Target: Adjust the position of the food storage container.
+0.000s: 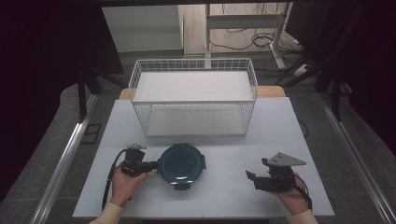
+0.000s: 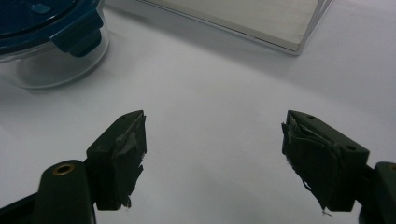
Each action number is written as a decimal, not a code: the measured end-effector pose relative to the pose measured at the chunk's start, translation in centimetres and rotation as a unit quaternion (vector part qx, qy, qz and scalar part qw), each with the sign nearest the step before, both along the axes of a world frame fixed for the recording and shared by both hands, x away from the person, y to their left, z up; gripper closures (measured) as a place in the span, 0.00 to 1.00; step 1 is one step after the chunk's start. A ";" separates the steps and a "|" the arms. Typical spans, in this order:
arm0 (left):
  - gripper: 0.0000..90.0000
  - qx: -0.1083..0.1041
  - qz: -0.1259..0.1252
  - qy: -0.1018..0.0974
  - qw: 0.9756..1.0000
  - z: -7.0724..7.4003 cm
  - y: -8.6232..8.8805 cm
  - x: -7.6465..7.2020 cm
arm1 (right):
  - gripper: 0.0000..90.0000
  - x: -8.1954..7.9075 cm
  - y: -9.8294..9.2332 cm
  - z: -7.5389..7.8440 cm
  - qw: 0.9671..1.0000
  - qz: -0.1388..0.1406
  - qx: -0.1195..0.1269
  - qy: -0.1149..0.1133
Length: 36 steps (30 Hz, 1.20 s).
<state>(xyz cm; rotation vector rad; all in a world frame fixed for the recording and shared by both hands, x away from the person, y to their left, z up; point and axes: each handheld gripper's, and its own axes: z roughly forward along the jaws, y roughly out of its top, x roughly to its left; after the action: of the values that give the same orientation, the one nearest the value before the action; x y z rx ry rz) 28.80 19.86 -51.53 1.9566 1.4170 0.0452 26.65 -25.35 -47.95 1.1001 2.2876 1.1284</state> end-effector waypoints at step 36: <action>1.00 -0.017 -0.048 -0.025 0.998 0.2 -3.7 0.9 | 0.24 0.3 0.4 -0.3 1.000 -0.021 0.019 -0.007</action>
<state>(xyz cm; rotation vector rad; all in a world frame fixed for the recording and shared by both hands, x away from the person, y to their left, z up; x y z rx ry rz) 29.75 16.15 -51.28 1.9802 1.2815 0.0248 26.93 -24.92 -48.25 1.1457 2.2309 1.1649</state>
